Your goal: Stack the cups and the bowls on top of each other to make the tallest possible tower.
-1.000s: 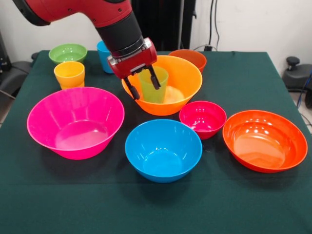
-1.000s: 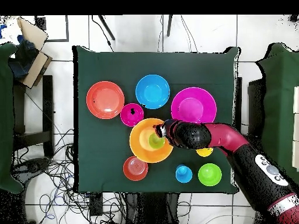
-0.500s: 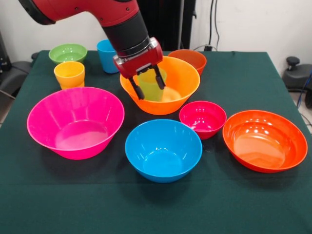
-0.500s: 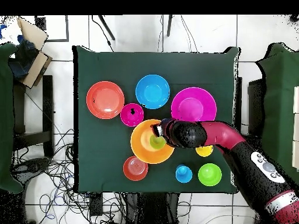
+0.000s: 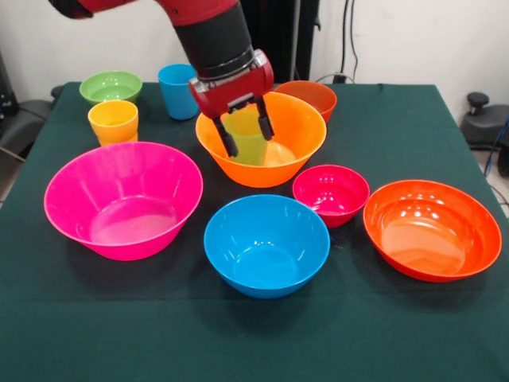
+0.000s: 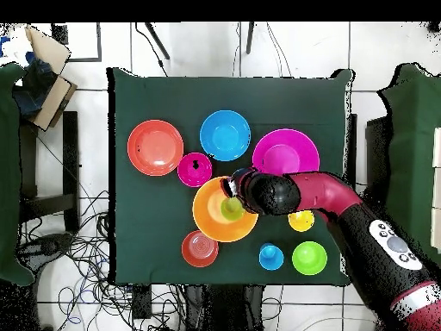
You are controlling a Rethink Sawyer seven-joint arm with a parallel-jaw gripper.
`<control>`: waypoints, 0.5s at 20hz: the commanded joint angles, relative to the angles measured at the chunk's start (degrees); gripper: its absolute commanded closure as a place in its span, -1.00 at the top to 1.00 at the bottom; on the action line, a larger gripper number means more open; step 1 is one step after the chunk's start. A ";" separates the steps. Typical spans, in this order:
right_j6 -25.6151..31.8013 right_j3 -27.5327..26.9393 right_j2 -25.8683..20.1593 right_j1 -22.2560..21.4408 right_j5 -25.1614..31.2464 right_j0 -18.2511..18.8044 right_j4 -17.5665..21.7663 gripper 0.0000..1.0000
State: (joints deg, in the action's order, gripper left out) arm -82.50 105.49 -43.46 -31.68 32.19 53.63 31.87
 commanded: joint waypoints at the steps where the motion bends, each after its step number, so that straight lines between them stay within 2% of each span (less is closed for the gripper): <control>1: -3.81 2.94 0.22 -6.63 2.66 -0.07 -2.87 1.00; 6: -3.98 6.86 -0.42 -11.42 3.17 1.24 -6.41 1.00; 10: 0.80 1.90 -0.27 -10.08 7.75 0.81 -7.60 1.00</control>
State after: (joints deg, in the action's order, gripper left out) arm -82.50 107.64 -43.48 -39.24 32.44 55.00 25.97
